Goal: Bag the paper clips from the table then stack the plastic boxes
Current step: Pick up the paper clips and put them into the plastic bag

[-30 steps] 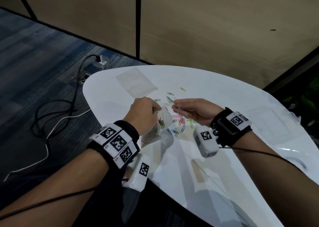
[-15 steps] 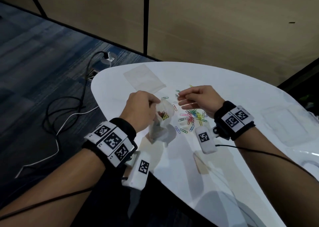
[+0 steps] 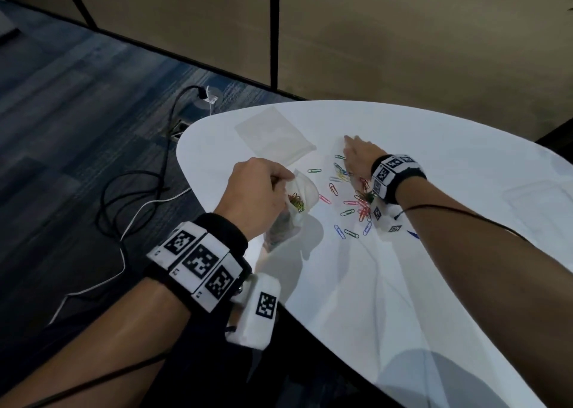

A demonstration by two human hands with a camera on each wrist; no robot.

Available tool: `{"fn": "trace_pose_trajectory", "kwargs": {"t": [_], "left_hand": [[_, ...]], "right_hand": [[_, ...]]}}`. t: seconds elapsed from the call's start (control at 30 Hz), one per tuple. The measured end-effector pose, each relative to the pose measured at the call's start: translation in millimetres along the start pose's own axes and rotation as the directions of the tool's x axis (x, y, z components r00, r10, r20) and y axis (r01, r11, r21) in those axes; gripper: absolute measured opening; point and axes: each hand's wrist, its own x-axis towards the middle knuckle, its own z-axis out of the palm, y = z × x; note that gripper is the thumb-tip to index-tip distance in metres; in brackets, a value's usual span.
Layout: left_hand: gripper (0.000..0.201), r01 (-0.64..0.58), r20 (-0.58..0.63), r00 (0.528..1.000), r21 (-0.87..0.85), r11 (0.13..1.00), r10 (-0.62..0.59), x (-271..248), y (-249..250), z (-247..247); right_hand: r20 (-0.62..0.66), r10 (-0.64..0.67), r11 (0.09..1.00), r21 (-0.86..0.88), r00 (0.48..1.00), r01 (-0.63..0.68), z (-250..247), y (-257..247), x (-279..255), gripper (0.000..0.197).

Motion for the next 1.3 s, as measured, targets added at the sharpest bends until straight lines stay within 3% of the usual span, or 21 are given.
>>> {"fn": "trace_pose_trajectory", "kwargs": {"t": [0.17, 0.27, 0.4, 0.47, 0.57, 0.67, 0.73, 0.8, 0.87, 0.93, 1.0, 1.1, 1.23, 1.3], "left_hand": [[0.023, 0.005, 0.026, 1.000, 0.018, 1.000, -0.006, -4, 4, 3], [0.023, 0.001, 0.044, 0.999, 0.052, 0.999, -0.003, -8, 8, 3], [0.024, -0.014, 0.057, 0.998, 0.082, 0.997, 0.009, -12, 13, 2], [0.025, -0.014, 0.066, 0.998, 0.086, 0.996, 0.009, -12, 13, 1], [0.025, -0.001, 0.075, 0.997, 0.069, 0.998, -0.004, -12, 11, 1], [0.025, 0.000, 0.082, 0.997, 0.069, 0.998, -0.005, -11, 13, 2], [0.025, -0.005, 0.089, 0.996, 0.073, 0.997, -0.002, -11, 14, 3], [0.025, -0.005, 0.087, 0.996, 0.077, 0.997, -0.002, -11, 14, 4], [0.025, -0.006, 0.078, 0.997, 0.099, 0.995, -0.002, -11, 15, 5], [0.025, -0.009, 0.069, 0.998, 0.114, 0.993, 0.001, -11, 15, 6], [0.025, -0.010, 0.060, 0.998, 0.118, 0.993, 0.003, -12, 16, 7], [0.025, -0.019, 0.045, 0.999, 0.127, 0.992, 0.014, -12, 17, 8], [0.024, -0.018, 0.040, 0.999, 0.098, 0.995, 0.015, -12, 16, 4], [0.025, -0.013, 0.045, 0.999, 0.076, 0.997, 0.010, -11, 13, 2]], "right_hand": [[0.083, -0.197, 0.956, -0.205, 0.977, 0.210, 26, -27, -33, 0.055], [0.044, -0.277, 0.914, -0.295, 0.960, 0.277, 55, -22, -52, 0.056], [-0.091, -0.331, 0.894, -0.349, 0.939, 0.281, 68, -22, -72, 0.023], [-0.092, -0.304, 0.903, -0.346, 0.948, 0.256, 64, -23, -78, 0.021], [-0.112, -0.155, 0.959, -0.256, 0.982, 0.122, 50, -13, -79, 0.016], [-0.162, 0.010, 1.000, 0.001, 0.987, -0.010, 37, 1, -78, 0.022], [-0.190, 0.096, 0.977, 0.208, 0.977, -0.055, 26, 8, -83, 0.020], [-0.176, 0.205, 0.867, 0.490, 0.963, -0.095, 13, 9, -94, 0.012], [-0.081, 0.218, 0.614, 0.786, 0.973, -0.072, -3, 2, -108, 0.011], [-0.017, 0.113, 0.329, 0.944, 0.994, -0.022, -19, -14, -124, 0.014], [0.003, -0.010, 0.220, 0.975, 1.000, -0.001, -29, -36, -139, 0.017], [0.010, -0.112, 0.319, 0.947, 0.994, 0.027, -29, -63, -150, 0.015], [-0.110, -0.189, 0.724, 0.655, 0.976, 0.214, -22, -82, -151, 0.014], [-0.135, -0.240, 0.783, 0.559, 0.961, 0.273, -27, -86, -152, 0.015]]}}
